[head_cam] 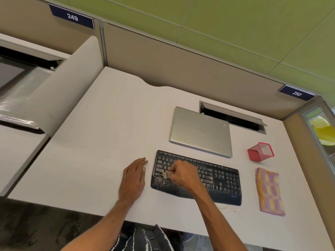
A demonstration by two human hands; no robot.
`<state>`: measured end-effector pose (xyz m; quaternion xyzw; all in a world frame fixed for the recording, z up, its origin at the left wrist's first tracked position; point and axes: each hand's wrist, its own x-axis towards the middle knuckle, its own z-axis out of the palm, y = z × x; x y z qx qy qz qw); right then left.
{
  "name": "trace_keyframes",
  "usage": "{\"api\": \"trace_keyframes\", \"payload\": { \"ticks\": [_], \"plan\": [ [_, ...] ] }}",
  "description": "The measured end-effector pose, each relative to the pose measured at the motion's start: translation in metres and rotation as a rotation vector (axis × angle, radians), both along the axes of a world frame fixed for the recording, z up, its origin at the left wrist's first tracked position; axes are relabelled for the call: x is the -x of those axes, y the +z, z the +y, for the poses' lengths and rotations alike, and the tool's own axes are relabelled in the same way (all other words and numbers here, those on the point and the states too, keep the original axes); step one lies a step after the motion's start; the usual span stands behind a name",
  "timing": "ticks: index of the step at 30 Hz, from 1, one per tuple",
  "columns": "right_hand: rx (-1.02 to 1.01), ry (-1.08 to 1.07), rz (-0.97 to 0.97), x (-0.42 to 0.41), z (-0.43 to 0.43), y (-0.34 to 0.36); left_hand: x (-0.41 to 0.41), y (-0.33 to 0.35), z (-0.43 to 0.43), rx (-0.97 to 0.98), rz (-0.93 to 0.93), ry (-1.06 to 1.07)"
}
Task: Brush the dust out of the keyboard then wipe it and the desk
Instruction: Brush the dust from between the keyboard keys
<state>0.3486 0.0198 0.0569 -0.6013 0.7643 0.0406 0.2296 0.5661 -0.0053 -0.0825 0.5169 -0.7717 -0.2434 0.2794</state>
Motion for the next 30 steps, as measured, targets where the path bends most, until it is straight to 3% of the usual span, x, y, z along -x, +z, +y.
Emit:
{"api": "trace_keyframes", "payload": {
  "ticks": [4, 11, 16, 21, 30],
  "plan": [
    [0.113, 0.060, 0.059, 0.000, 0.002, 0.003, 0.000, -0.003, -0.001, -0.012, -0.011, -0.001],
    [0.020, 0.148, 0.252, 0.021, 0.013, 0.003, -0.003, -0.007, -0.001, -0.018, 0.008, -0.015],
    [0.091, 0.179, 0.143, 0.006, 0.006, 0.005, -0.003, -0.007, -0.002, -0.014, 0.012, -0.013],
    [0.000, 0.162, 0.229, 0.014, 0.010, 0.007, -0.003, -0.008, -0.002, -0.021, 0.036, -0.016],
    [0.103, -0.086, 0.062, 0.014, 0.002, 0.007, -0.002, -0.008, -0.002, -0.024, 0.026, -0.005]
  ]
}}
